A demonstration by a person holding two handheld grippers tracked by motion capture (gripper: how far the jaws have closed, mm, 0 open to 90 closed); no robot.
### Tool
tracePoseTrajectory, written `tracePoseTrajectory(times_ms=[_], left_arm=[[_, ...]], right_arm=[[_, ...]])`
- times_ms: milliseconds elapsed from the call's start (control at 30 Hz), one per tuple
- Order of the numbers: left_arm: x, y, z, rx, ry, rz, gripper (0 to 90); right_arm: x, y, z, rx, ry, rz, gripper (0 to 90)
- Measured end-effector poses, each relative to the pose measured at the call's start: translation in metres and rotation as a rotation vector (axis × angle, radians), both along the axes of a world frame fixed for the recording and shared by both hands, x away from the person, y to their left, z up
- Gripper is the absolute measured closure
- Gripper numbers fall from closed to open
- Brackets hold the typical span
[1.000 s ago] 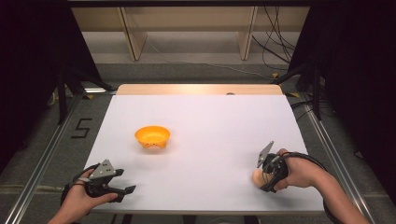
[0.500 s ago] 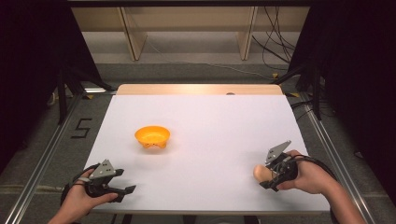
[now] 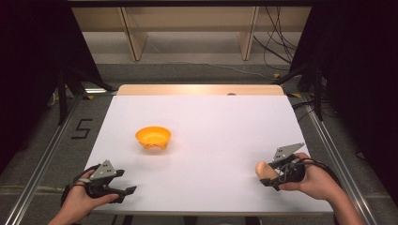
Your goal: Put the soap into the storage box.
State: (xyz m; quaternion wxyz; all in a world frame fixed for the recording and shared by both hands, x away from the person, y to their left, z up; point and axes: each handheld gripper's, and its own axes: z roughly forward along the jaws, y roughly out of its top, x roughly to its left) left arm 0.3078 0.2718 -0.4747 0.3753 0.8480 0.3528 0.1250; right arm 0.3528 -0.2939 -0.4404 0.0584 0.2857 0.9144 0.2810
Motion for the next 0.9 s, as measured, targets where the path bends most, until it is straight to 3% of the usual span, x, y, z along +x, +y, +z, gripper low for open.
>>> tracePoseTrajectory(times_ms=[67, 100, 167, 233, 300, 333, 500, 633, 833, 900], left_arm=[[0.000, 0.000, 0.000, 0.000, -0.003, 0.003, 21.1], [0.000, 0.000, 0.000, 0.003, 0.001, -0.001, 21.0], [0.000, 0.000, 0.000, -0.001, -0.004, 0.001, 21.0], [0.000, 0.000, 0.000, -0.001, -0.005, 0.002, 21.1], [-0.001, -0.001, 0.000, -0.011, -0.005, 0.006, 21.1], [0.000, -0.001, 0.000, -0.011, -0.007, 0.007, 21.1], [0.000, 0.000, 0.001, -0.005, -0.017, -0.003, 21.1], [0.000, 0.000, 0.001, -0.002, -0.019, -0.005, 21.1], [-0.001, 0.000, 0.001, -0.010, -0.010, 0.006, 21.1], [0.001, 0.002, 0.002, 0.011, -0.023, -0.009, 21.1]], right_arm=[[-0.003, 0.002, 0.001, 0.028, 0.008, -0.012, 33.3], [-0.002, 0.001, 0.002, 0.055, -0.073, -0.014, 33.3], [-0.003, 0.002, 0.002, 0.056, -0.080, -0.027, 33.3], [-0.007, 0.003, 0.005, 0.100, -0.135, -0.069, 33.3], [-0.007, 0.003, 0.006, 0.104, -0.138, -0.065, 33.3], [-0.010, 0.004, 0.007, 0.145, -0.156, -0.113, 33.3], [-0.011, 0.004, 0.009, 0.184, -0.194, -0.137, 33.3], [-0.013, 0.006, 0.010, 0.236, -0.253, -0.161, 33.3], [-0.014, 0.011, 0.012, 0.288, -0.263, -0.183, 33.3], [-0.013, 0.014, 0.014, 0.298, -0.281, -0.181, 33.3]])
